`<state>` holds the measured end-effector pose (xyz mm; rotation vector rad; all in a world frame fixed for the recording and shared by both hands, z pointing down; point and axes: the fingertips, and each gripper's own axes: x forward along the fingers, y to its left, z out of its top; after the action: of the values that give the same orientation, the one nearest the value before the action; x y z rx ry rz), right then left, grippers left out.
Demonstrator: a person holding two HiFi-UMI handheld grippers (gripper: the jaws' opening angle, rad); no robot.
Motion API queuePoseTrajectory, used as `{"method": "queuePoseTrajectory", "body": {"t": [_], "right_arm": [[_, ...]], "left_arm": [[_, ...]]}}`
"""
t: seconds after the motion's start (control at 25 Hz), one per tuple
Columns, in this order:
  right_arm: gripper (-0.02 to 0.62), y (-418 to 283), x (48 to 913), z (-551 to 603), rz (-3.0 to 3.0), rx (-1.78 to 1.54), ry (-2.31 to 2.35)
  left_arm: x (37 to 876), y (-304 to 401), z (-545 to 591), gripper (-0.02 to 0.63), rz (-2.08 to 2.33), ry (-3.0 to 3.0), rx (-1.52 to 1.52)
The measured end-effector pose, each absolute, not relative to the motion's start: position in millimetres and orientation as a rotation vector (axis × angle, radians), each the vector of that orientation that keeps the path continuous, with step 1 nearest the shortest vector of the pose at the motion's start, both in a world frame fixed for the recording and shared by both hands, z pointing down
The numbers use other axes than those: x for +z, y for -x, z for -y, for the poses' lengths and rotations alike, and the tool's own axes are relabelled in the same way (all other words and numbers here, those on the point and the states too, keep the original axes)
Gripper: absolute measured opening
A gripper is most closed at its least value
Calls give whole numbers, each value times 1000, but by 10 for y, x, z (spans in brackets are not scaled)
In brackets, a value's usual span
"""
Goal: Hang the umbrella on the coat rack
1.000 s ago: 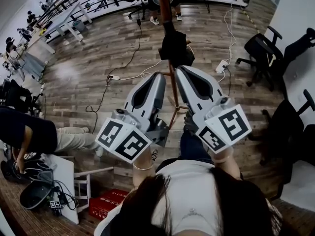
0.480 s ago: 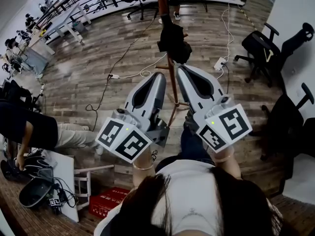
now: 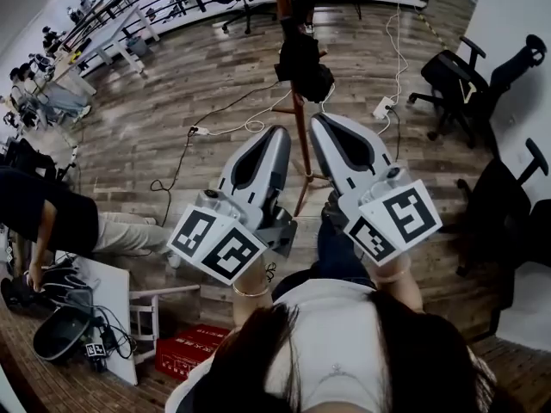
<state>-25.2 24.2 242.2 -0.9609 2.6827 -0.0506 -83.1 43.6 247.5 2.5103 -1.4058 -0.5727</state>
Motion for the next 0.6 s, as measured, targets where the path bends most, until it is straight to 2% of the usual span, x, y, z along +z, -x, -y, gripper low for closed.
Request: {"method": "queuePoseTrajectory", "body": {"t": [0.6], "right_arm": [[35,92,2532,-381,-2683,-77,1038]], "left_arm": [[2593,732,-582,12,1359,-2491,-575]]}}
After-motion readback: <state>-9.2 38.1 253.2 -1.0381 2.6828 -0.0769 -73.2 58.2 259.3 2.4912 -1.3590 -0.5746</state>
